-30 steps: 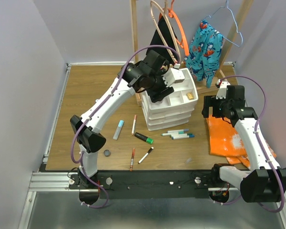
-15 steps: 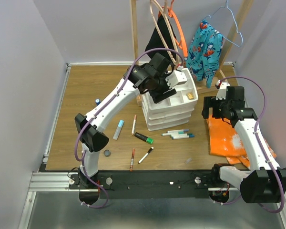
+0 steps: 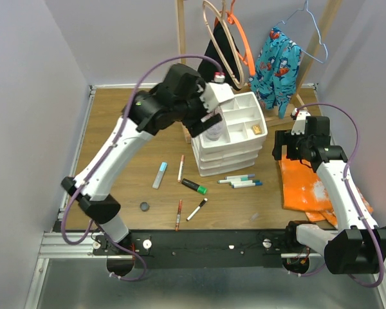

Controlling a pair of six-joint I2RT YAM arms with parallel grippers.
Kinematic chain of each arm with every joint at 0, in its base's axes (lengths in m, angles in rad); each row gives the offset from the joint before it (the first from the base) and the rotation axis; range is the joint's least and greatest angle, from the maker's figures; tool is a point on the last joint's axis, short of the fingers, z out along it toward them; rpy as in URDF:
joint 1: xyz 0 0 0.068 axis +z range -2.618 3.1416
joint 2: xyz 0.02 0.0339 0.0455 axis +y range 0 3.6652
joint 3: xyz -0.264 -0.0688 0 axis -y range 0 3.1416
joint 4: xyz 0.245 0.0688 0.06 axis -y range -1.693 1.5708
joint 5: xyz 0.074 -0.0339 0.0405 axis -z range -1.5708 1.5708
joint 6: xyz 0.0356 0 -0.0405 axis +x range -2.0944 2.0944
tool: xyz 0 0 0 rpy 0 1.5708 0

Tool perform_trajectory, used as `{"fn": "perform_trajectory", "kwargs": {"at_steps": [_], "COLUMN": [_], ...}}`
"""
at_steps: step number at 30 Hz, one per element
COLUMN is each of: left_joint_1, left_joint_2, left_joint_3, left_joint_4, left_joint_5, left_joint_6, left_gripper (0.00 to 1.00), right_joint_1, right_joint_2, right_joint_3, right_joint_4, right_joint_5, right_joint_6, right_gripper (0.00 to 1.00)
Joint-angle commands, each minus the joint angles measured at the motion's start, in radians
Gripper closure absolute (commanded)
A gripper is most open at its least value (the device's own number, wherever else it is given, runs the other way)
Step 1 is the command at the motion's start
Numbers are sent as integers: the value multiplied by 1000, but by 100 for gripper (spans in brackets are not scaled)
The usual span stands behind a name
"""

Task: Sort the stationery into containers
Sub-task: Place the stationery in the storage box, then pick up the stationery from the center of the board.

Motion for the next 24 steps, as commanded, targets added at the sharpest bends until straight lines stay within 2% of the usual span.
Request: {"fn": "perform_trajectory", "kwargs": {"at_steps": [1,4,5,7,9,14,16,24], "left_joint_1": [224,397,547,655,718,722,725,734], "left_joint_2": [-174,-215,-220,-224,-211,-144,-94,96], "left_joint_3": [-144,-218,-231,-319,-384,-485,-479,-435], "left_joint_4": [65,30,17,61,66,158,142,154], "left_joint_5": [24,141,310,360,338,189,143,28], "left_joint_6": [-42,-7,14,31,93,150,151,64], "left_gripper": [11,7,6,4,4,8,12,17], "right_joint_1": [-6,-11,-11,-12,-12,-14,-15,-23], "right_joint_2": [-13,-13,-14,-11,-8,-11,-11,-10], "right_joint_3": [3,1,-2,-5,-9,-8,-5,-3], "right_joint_4": [-6,-3,-1,4,5,2,1,-4], "right_joint_5": [1,0,-2,-7,-20,-17,-16,-11], "right_joint_6": [3,0,0,-1,-3,-1,-3,0], "right_gripper": [1,1,1,1,1,1,1,1]}}
